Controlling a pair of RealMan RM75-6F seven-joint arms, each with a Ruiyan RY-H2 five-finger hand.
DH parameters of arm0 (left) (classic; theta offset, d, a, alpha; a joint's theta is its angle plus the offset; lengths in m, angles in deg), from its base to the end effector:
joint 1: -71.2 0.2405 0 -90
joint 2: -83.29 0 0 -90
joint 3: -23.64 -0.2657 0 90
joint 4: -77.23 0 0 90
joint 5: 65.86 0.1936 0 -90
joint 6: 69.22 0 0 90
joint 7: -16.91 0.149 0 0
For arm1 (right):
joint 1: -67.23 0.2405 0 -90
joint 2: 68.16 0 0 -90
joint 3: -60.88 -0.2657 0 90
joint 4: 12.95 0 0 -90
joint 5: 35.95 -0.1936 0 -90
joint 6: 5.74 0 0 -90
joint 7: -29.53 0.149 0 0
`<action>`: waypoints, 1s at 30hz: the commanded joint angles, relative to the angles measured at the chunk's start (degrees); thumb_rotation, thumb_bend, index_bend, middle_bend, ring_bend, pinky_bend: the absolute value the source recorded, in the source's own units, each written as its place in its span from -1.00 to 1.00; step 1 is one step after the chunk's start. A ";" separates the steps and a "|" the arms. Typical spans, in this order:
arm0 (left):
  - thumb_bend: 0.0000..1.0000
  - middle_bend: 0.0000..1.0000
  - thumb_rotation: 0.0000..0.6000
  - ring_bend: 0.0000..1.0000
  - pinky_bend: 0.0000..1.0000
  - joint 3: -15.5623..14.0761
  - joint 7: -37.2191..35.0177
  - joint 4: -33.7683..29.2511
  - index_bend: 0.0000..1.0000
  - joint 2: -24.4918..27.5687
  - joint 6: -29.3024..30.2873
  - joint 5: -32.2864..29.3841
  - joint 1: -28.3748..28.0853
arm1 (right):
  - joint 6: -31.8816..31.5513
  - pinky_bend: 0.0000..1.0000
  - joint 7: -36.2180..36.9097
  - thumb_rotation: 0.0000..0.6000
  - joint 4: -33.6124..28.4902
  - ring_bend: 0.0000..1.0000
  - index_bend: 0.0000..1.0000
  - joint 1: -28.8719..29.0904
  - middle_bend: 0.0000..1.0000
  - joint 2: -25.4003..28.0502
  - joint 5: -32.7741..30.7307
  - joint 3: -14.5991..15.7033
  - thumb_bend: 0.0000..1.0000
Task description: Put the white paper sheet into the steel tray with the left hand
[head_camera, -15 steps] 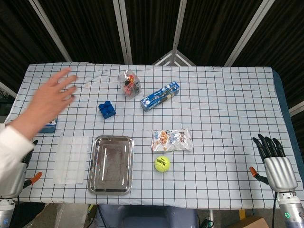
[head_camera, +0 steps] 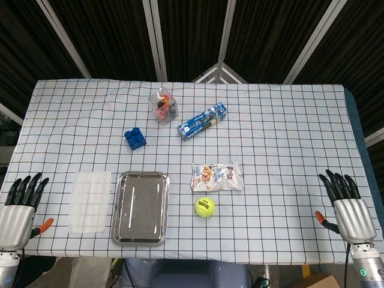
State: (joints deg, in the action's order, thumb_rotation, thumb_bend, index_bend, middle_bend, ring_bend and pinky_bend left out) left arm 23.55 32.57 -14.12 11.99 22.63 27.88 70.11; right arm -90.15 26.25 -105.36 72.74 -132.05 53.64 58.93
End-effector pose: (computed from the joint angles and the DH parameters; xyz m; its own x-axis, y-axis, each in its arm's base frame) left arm -0.2959 0.1540 0.1424 0.5412 -0.0574 0.8389 0.8360 -0.0704 -0.5441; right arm -0.3045 -0.1854 0.1719 0.4564 -0.0200 0.8896 -0.8874 -0.0835 0.4534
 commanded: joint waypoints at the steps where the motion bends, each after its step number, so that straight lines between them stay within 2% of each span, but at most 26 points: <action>1: -0.86 -1.00 1.00 -1.00 -1.00 -0.07 0.19 0.15 -1.00 -0.03 -0.35 -0.11 -0.11 | 0.16 -1.00 -0.10 1.00 0.01 -1.00 -1.00 0.09 -1.00 -0.05 -0.09 -0.04 -0.37; 8: -0.85 -1.00 1.00 -1.00 -1.00 -1.28 1.44 0.48 -0.97 0.52 -3.44 -0.10 -0.96 | 0.23 -1.00 -0.05 1.00 0.03 -1.00 -1.00 0.09 -1.00 -0.06 -0.42 -0.17 -0.37; 13: -0.84 -1.00 1.00 -1.00 -1.00 -3.40 4.87 0.74 -0.60 1.18 -8.99 0.33 -2.67 | 0.22 -1.00 -0.15 1.00 0.00 -1.00 -1.00 0.03 -1.00 -0.11 -0.39 -0.09 -0.37; 25: -0.79 -1.00 1.00 -1.00 -1.00 -5.68 13.61 0.89 -0.29 0.99 -20.83 -1.36 -6.98 | 0.01 -1.00 -0.35 1.00 -0.04 -1.00 -1.00 -0.08 -1.00 -0.25 -0.67 -0.26 -0.37; 30: -0.78 -1.00 1.00 -1.00 -1.00 -6.65 15.09 -0.57 -0.29 2.42 -24.60 -2.49 -8.34 | -0.24 -1.00 0.16 1.00 0.02 -1.00 -1.00 -0.18 -1.00 -0.24 -0.84 -0.43 -0.37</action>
State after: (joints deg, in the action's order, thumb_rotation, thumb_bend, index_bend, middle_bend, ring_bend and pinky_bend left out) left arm 17.35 47.13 -14.11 13.77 -1.02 25.88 62.31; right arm -90.39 26.40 -105.35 72.57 -132.29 52.81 58.51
